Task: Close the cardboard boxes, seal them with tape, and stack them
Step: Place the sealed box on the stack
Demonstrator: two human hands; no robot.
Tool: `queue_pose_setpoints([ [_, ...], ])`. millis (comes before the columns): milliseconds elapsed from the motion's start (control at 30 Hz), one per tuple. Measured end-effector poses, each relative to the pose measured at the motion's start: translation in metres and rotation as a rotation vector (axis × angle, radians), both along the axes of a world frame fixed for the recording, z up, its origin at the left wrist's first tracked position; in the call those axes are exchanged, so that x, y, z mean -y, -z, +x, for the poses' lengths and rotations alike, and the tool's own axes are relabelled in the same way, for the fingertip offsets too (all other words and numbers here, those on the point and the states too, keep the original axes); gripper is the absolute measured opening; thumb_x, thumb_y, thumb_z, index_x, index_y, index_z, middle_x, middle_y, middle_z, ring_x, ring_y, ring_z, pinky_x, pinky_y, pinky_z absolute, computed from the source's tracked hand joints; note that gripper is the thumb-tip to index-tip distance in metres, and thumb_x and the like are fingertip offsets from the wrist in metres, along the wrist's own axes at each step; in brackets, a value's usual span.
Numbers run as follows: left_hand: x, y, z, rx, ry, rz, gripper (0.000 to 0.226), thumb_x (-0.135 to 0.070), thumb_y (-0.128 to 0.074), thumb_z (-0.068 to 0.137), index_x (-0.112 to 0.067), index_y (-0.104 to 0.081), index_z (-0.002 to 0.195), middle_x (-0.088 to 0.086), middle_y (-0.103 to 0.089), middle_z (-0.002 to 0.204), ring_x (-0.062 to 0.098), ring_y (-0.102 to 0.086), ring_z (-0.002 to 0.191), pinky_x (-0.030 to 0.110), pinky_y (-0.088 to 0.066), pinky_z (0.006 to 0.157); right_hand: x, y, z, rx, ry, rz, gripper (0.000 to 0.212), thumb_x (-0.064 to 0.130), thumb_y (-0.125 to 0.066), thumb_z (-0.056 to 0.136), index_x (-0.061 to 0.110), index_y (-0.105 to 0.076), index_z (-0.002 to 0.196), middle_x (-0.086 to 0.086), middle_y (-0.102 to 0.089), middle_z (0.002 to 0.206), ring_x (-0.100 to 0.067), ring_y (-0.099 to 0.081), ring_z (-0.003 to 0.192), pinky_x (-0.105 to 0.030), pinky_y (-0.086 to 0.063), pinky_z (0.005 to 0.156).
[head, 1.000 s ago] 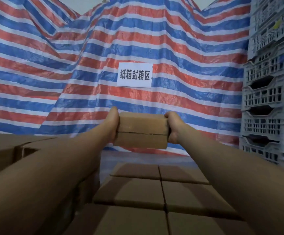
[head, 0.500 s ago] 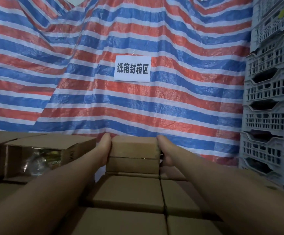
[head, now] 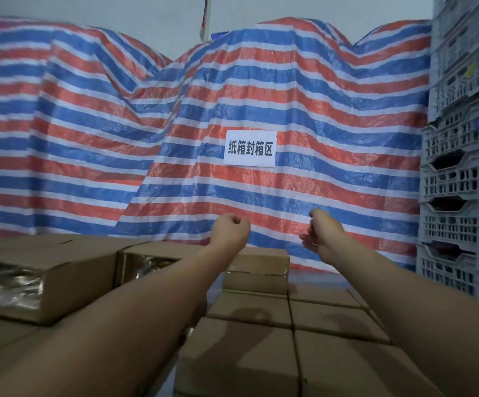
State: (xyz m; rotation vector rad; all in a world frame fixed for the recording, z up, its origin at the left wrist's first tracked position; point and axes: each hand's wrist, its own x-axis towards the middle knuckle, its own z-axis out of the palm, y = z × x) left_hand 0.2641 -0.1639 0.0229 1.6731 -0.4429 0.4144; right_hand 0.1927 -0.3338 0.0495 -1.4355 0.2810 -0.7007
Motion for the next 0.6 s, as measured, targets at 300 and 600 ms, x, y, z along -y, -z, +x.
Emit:
queue_pose_setpoints([
  [300,-0.087,0.009,-0.171,-0.054,0.160,-0.172,0.050,-0.056,-0.044,0.098,-0.012,-0.065,0.085,0.011,-0.073,0.089,0.026,-0.071,0.086,0.045,-0.057,0.085,-0.108,0.017,-0.144,0.109,-0.158,-0.008,0.017,0.016,-0.051,0.094,0.019,-0.044,0.079,0.004,-0.028,0.052,-0.010,-0.025,0.041,-0.026,-0.023,0.043],
  [600,-0.190,0.057,-0.225,0.037,0.077,0.042,0.052,-0.050,-0.040,0.100,-0.022,-0.053,0.057,-0.011,-0.045,0.040,-0.002,-0.044,0.036,0.016,-0.039,0.043,-0.186,0.084,-0.184,0.008,-0.361,0.010,0.027,0.018,-0.049,0.099,0.021,-0.042,0.072,0.005,-0.030,0.045,-0.009,-0.028,0.034,-0.021,-0.022,0.036],
])
